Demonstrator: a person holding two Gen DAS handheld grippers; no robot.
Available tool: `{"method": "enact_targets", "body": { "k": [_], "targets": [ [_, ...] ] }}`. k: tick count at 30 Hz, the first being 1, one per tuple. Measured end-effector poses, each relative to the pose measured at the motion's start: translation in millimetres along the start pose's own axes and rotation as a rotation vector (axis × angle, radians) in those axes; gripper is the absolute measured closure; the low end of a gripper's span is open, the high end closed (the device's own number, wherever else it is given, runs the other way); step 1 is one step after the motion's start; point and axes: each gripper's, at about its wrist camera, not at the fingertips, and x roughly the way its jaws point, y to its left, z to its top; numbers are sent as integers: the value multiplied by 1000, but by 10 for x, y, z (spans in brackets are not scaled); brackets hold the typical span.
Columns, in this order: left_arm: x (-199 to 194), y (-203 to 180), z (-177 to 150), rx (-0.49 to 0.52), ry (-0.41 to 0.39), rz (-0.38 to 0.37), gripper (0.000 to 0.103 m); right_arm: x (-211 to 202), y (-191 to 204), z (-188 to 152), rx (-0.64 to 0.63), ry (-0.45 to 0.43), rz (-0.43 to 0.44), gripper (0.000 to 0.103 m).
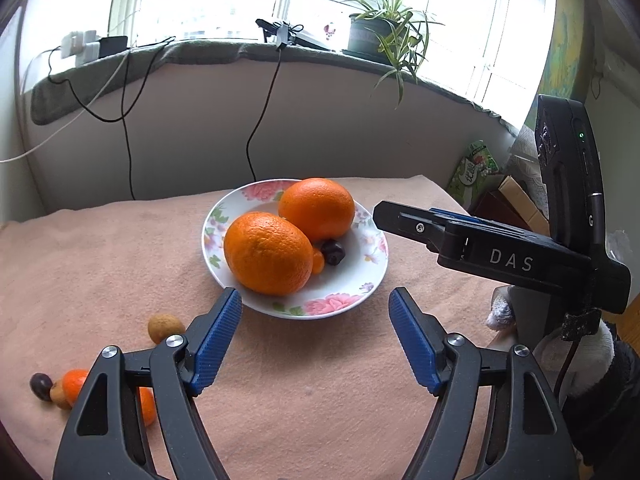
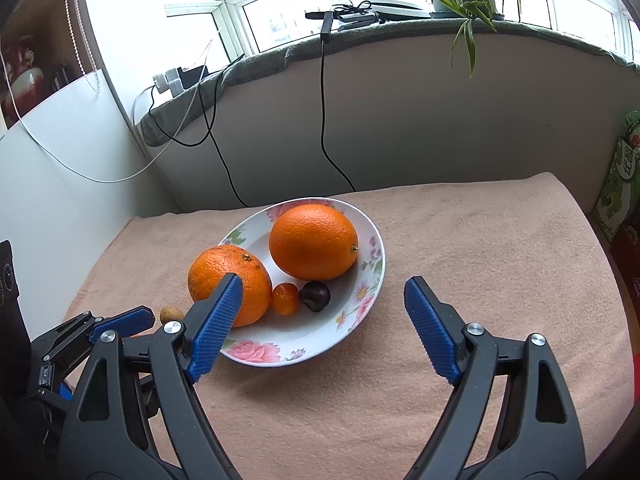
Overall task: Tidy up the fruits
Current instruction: 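Withdraw the left gripper from the plate, then close the left gripper on the dark plum while the right gripper closes on the stemmed mandarin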
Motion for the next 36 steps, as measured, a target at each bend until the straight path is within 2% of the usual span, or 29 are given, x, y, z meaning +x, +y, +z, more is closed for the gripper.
{"method": "enact_targets", "body": {
  "k": [9,28,36],
  "targets": [
    [-211,293,-109,-44,-18,36,27,-38,227,-72,-41,22,21,18],
    [-793,1428,-506,-231,-43,237,27,0,852,-272,-159,83,147,18],
    [-942,1750,-718,-300,-33,278,27,125,1219,-423,-245,122,202,18]
  ]
}}
